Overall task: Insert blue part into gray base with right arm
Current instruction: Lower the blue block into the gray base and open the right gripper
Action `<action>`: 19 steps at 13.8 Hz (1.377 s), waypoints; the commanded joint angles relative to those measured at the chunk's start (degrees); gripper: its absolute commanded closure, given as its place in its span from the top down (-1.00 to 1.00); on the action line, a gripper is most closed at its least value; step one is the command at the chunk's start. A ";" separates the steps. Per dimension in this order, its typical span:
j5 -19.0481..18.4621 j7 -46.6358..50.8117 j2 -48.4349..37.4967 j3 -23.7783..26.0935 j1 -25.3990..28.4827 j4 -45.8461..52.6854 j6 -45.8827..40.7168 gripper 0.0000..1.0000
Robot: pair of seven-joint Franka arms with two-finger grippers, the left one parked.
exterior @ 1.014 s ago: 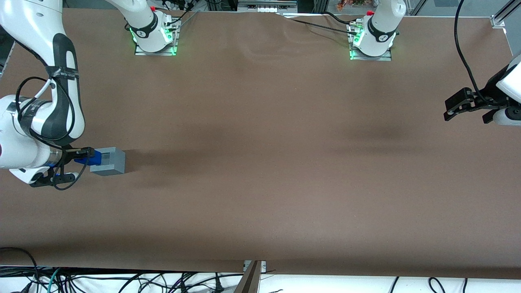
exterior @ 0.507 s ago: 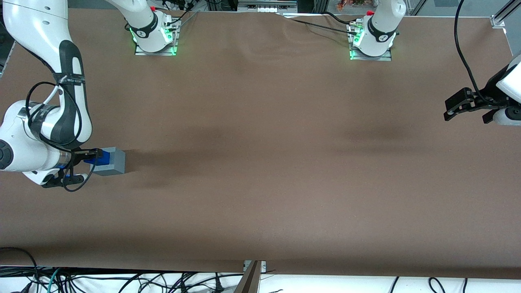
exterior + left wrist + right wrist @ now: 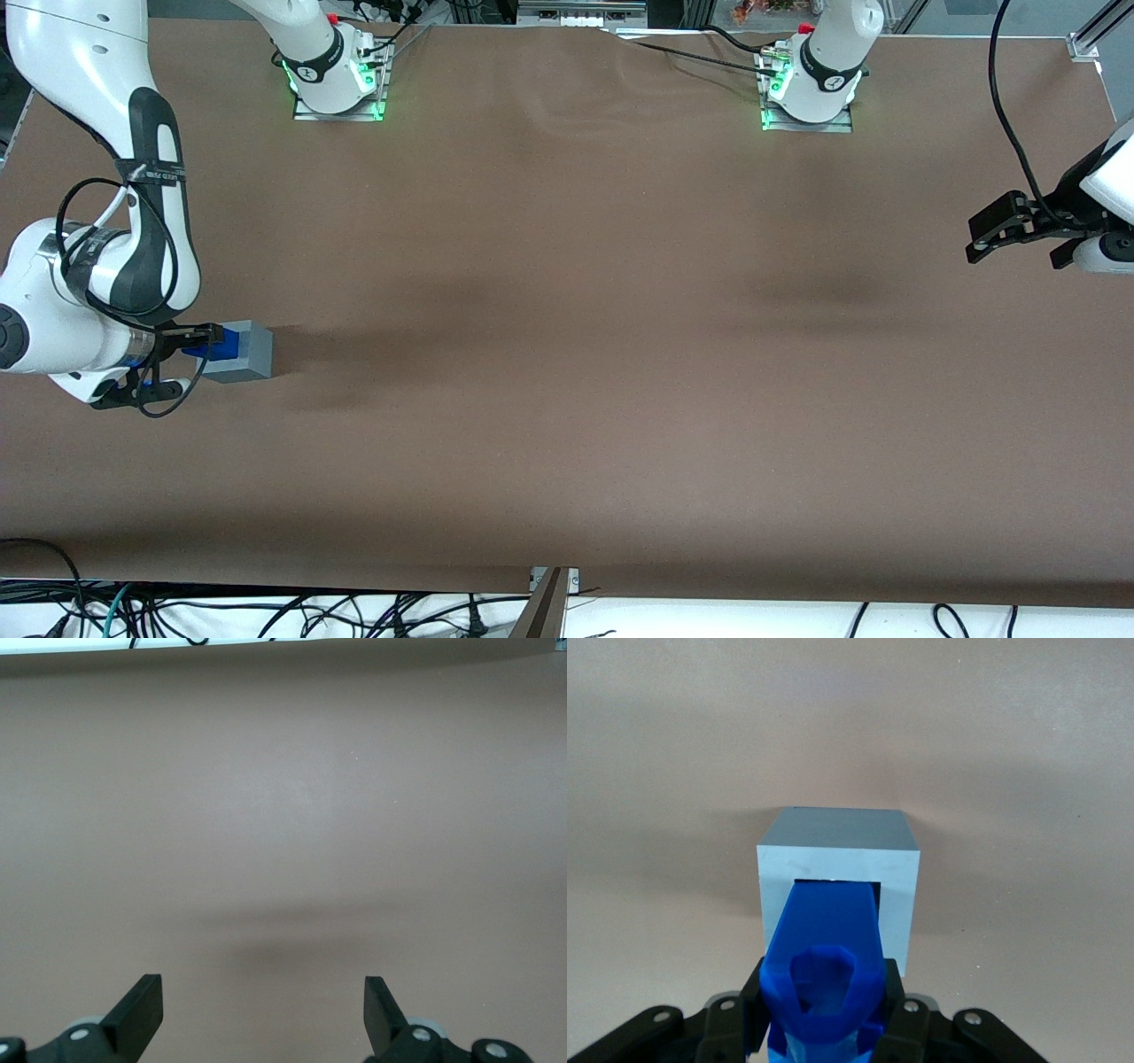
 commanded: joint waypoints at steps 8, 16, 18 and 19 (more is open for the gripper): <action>1.55 -1.63 1.81 0.19 -0.99 -0.47 3.43 1.00; 1.82 -1.10 -6.17 0.54 -0.11 2.96 2.02 1.00; 1.20 -1.81 -10.39 0.46 0.94 2.96 0.19 1.00; 1.20 -1.81 -12.41 0.46 1.03 3.31 -1.13 1.00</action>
